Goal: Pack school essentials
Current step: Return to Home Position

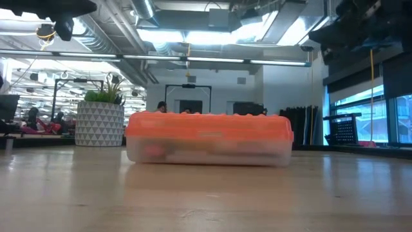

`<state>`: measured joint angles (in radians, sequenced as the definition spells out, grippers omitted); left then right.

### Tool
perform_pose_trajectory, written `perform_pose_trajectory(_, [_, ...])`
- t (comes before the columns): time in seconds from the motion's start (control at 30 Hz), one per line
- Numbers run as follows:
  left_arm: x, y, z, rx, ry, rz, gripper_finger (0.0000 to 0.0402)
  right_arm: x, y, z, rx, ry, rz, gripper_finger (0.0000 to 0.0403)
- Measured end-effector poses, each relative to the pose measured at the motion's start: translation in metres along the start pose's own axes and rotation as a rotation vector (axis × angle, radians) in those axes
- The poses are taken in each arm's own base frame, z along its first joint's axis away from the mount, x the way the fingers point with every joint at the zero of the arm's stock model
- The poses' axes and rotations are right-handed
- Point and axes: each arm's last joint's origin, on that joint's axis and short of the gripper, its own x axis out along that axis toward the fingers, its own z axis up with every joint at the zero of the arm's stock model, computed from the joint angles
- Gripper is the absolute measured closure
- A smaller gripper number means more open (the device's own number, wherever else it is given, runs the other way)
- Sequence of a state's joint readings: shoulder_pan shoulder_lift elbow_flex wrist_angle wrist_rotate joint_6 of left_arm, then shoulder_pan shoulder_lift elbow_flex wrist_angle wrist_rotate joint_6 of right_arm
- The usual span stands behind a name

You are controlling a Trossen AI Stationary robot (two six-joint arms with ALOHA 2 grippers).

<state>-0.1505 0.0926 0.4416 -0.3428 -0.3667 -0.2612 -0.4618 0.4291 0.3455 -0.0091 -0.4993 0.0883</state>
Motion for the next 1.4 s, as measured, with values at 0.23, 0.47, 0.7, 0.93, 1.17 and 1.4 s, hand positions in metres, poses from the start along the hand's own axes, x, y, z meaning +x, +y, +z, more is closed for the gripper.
perform_pose_trajectory(0.23, [-0.014, 0.005, 0.003, 0.035, -0.072, 0.004, 0.0402, -0.014, 0.003, -0.017, -0.012, -0.058, -0.025, 0.0403])
perform_pose_trajectory(0.47, [-0.013, 0.008, -0.003, 0.057, -0.024, 0.051, 0.0401, -0.028, 0.007, -0.024, -0.065, -0.147, -0.041, 0.0403])
perform_pose_trajectory(0.7, [-0.013, 0.008, -0.004, 0.064, -0.016, 0.059, 0.0401, -0.030, 0.006, -0.043, -0.127, -0.257, -0.045, 0.0403])
perform_pose_trajectory(0.93, [-0.013, 0.009, -0.006, 0.127, -0.003, 0.076, 0.0401, -0.023, 0.000, -0.064, -0.125, -0.255, -0.061, 0.0403])
perform_pose_trajectory(1.17, [-0.004, 0.011, -0.024, 0.170, 0.048, 0.103, 0.0401, -0.023, -0.002, -0.066, -0.153, -0.232, -0.075, 0.0403])
perform_pose_trajectory(1.4, [0.008, 0.013, -0.049, 0.175, 0.070, 0.111, 0.0401, -0.022, -0.003, -0.071, -0.139, -0.185, -0.077, 0.0403])
